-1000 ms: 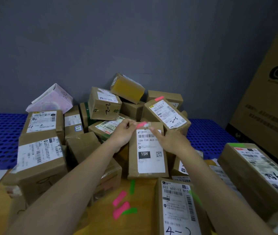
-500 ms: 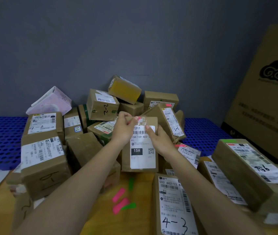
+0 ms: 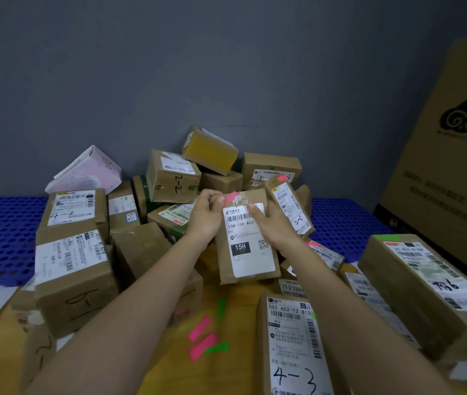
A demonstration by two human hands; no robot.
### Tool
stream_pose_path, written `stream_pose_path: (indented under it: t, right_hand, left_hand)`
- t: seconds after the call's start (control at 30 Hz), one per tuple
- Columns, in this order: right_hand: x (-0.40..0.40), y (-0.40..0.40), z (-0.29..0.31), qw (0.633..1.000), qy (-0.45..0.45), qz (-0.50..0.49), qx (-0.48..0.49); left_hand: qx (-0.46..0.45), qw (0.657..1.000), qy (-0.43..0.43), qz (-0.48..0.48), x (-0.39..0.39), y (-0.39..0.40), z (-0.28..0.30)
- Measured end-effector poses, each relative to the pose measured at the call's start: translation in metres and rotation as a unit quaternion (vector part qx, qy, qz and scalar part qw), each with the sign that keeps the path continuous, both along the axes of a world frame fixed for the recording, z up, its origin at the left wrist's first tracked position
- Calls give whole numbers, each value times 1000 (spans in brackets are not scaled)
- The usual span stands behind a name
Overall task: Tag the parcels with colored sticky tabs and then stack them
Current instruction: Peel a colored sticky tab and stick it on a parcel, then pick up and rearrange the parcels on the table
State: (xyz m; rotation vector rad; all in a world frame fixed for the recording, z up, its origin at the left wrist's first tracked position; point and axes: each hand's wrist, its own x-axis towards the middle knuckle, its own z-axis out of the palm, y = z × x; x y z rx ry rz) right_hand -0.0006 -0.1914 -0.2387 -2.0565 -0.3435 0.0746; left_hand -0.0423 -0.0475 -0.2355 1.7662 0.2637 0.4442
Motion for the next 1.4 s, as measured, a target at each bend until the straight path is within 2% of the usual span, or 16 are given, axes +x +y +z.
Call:
stream_pose_path:
  t: [0.13, 0.17, 0.27, 0.33, 0.4, 0.53, 0.6, 0.7, 0.83, 0.9, 0.97, 1.07, 1.2, 1.27, 1.4]
  right_hand:
    - [3, -6, -4, 999, 33, -6, -6]
    - [3, -8, -4, 1000, 14, -7, -18]
    - [1, -17, 3, 991, -117, -57, -38]
    - [6, -28, 11, 976, -180, -124, -2]
    - [20, -43, 19, 963, -187, -190, 43]
    - [69, -67, 21, 964, -68, -257, 28]
    - [90, -72, 16, 967, 29, -252, 8]
    - [113, -74, 11, 965, 145, -218, 31]
    - [142, -81, 5, 962, 203, -184, 3]
    - [157, -86, -3, 957, 225, -183, -5]
    - [163, -90, -8, 952, 246, -183, -2]
    - [170, -89, -13, 953, 254, -165, 30]
    - [176, -88, -22, 939, 256, -191, 125]
    - [174, -86, -20, 933, 226, -234, 153]
    - [162, -85, -1, 931, 68, -336, 122]
  left_hand:
    - [-13, 998, 30, -52, -1, 5, -3]
    - [-9, 998, 31, -58, -1, 6, -5]
    - [47, 998, 14, -41, 2, 4, -7]
    - [104, 994, 0, -21, 7, 3, -7]
    - [163, 987, -9, -7, 15, 2, -5]
    - [328, 943, -56, 20, 34, -7, 6]
    - [396, 917, -52, 2, 45, -16, 14]
    - [459, 886, -35, -46, 67, -35, 24]
    - [468, 882, -38, -48, 98, -58, 36]
    - [441, 896, -33, -45, 112, -67, 39]
    - [396, 915, 19, -74, 123, -74, 40]
    - [389, 912, 87, -101, 134, -79, 36]
    - [397, 912, 60, -86, 141, -77, 33]
    - [404, 911, 43, -79, 139, -77, 33]
    - [362, 929, 32, -67, 138, -73, 31]
